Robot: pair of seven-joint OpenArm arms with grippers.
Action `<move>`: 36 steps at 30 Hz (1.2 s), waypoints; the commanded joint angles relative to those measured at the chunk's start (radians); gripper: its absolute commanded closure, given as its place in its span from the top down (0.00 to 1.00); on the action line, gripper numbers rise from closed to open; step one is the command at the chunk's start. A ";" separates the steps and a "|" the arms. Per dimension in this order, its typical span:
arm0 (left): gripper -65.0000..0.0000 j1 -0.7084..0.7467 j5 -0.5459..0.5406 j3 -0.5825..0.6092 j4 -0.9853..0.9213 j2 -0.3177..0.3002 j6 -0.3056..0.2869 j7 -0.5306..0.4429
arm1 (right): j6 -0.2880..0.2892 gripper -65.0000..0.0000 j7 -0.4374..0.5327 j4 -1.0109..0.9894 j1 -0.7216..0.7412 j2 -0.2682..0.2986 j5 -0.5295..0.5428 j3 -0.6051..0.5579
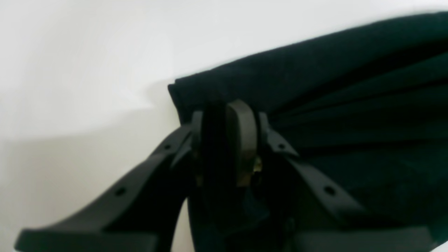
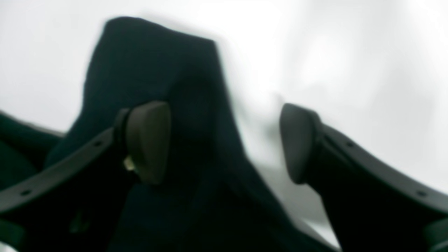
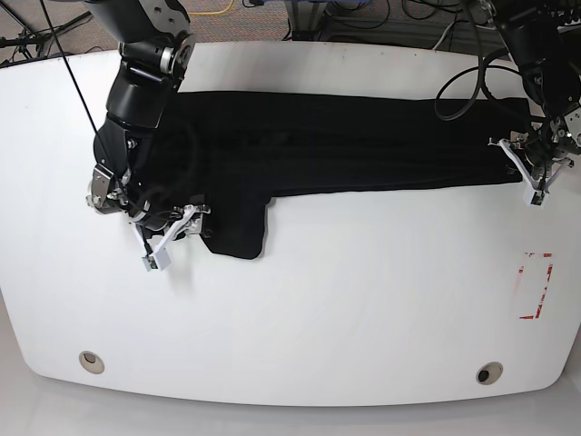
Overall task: Fold the T-shirt properly
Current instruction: 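Grasp the hanging sleeve with the right gripper and fold it onto the shirt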
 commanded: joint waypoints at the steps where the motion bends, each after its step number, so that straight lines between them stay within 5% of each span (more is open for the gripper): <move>1: 0.16 0.003 0.029 -0.001 -0.002 -0.009 -0.001 0.042 | 0.002 0.73 0.018 0.013 0.021 -0.001 0.009 -0.012; 10: 0.16 0.005 0.029 -0.001 -0.003 -0.009 -0.001 0.042 | 0.002 0.54 0.047 0.010 0.019 -0.030 0.001 -0.022; 20: 0.16 0.005 0.029 -0.001 -0.003 -0.009 -0.001 0.042 | 0.002 0.00 0.055 0.022 0.022 -0.041 0.009 -0.024; 28: 0.16 0.006 0.029 -0.001 -0.003 -0.009 -0.001 0.042 | 0.002 0.00 0.027 0.234 -0.031 -0.048 0.016 -0.016; 36: 0.16 0.006 0.029 0.038 -0.003 -0.013 -0.001 0.042 | 0.002 0.00 -0.122 0.453 -0.125 -0.041 0.179 0.007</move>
